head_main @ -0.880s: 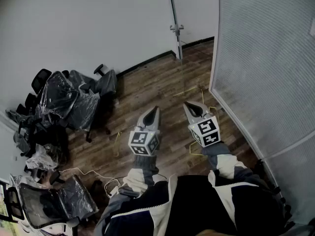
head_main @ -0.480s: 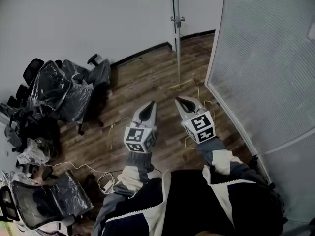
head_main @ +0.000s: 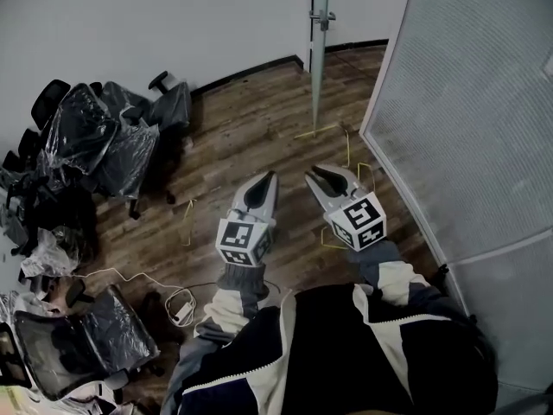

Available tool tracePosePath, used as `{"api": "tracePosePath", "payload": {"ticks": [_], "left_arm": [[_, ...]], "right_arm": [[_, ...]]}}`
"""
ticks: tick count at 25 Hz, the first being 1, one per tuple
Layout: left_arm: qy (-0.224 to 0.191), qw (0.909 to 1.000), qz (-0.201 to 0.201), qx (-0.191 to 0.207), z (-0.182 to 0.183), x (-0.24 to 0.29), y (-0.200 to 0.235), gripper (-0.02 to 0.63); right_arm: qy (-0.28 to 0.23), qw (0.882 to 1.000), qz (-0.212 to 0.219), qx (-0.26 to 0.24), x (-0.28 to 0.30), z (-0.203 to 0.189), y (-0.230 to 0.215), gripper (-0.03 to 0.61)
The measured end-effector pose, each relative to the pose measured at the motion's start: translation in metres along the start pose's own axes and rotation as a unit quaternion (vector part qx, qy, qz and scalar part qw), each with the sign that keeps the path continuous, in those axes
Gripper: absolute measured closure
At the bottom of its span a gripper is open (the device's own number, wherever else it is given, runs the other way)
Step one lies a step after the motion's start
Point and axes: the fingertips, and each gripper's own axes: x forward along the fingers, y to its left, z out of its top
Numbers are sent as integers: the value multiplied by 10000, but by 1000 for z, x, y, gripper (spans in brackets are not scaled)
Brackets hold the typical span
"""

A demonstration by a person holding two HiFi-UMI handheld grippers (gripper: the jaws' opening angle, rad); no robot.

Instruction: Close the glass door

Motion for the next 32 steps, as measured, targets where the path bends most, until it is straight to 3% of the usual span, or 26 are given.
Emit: {"api": "tracePosePath", "payload": {"ticks": [3, 6, 10, 16, 26, 32], "left_arm": [[147, 9997, 13, -214, -10, -16, 2, 611], [103, 9993, -93, -346, -11, -2, 3, 611], [129, 9995, -147, -263, -23, 11, 9, 611], [336, 9992, 10, -199, -33, 37, 34, 611], [511, 9966, 644, 3, -32, 143, 102, 611], [506, 9950, 855, 76, -25, 221, 121, 611]], "right_arm": [[125, 9997, 166, 107, -3, -18, 21, 512], [272, 9995, 126, 46, -3, -14, 11, 514], [347, 9993, 150, 2, 10, -18, -2, 521], [343, 9979, 545, 104, 51, -28, -19, 531], [134, 9898, 1401, 219, 147, -30, -109, 531], [43, 9880, 1530, 213, 180, -20, -189, 531]]}}
